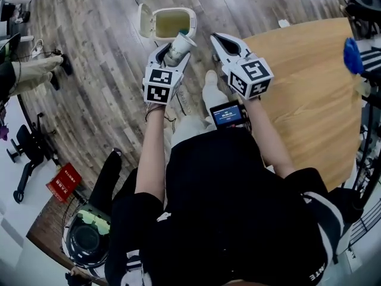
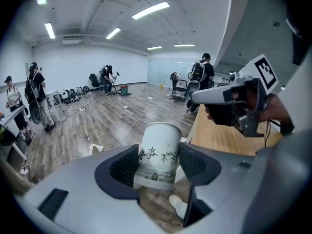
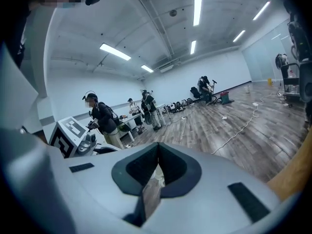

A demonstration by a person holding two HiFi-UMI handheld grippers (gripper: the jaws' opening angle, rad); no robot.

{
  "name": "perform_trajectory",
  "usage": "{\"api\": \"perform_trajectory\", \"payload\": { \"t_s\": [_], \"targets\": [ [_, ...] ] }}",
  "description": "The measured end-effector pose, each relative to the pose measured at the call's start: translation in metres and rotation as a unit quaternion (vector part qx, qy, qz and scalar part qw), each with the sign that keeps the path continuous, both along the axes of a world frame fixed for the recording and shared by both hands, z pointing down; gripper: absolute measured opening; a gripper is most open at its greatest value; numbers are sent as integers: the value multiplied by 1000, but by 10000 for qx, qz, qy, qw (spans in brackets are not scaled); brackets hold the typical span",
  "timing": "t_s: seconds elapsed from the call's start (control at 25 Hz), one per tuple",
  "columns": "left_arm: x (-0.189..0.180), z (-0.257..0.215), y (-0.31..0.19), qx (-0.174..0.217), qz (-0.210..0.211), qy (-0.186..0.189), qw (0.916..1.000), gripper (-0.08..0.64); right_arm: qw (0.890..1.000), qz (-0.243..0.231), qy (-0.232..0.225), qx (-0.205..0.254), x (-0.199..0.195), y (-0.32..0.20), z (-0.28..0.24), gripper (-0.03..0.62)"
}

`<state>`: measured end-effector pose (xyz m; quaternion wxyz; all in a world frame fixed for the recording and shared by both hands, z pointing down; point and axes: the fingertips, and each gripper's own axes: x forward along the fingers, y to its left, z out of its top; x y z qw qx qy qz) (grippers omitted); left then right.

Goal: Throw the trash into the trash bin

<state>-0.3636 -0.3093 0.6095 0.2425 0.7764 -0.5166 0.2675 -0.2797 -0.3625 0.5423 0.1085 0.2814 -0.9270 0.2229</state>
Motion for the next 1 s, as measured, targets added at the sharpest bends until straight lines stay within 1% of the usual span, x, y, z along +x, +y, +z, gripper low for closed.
{"api": "perform_trajectory", "payload": {
  "t_s": [0.08,0.16,0.4,0.44,0.56,0.68,0.76,0.88,1.0],
  "targets": [
    [-11,10,-17,-66,-8,-32,10000,273,9998,150,19,-119,-1,-23,14,-2],
    [-21,18,-25,-140,-63,6,9999,273,9994,218,135,-247,-5,-34,26,-2],
    [-60,54,-51,-442,-160,218,9987,273,9975,-97,378,-589,-51,-41,62,-2],
    [-66,62,-59,-506,-134,225,9984,273,9974,-132,374,-595,-60,-46,66,-2],
    [-81,90,-77,-719,65,192,9972,273,9979,-197,168,-597,-88,-62,68,-2],
    [-91,124,-85,-995,200,217,9946,273,9977,-103,200,-636,-104,-73,74,-2],
    [-103,151,-100,-1034,215,195,9942,273,9978,-40,202,-633,-115,-83,83,-2],
    [-114,206,-127,-901,244,180,9955,273,9974,-2,181,-694,-129,-90,114,-2],
    [-109,260,-134,-1117,376,318,9925,273,9954,-25,230,-931,-138,-81,155,-2]
  ]
}}
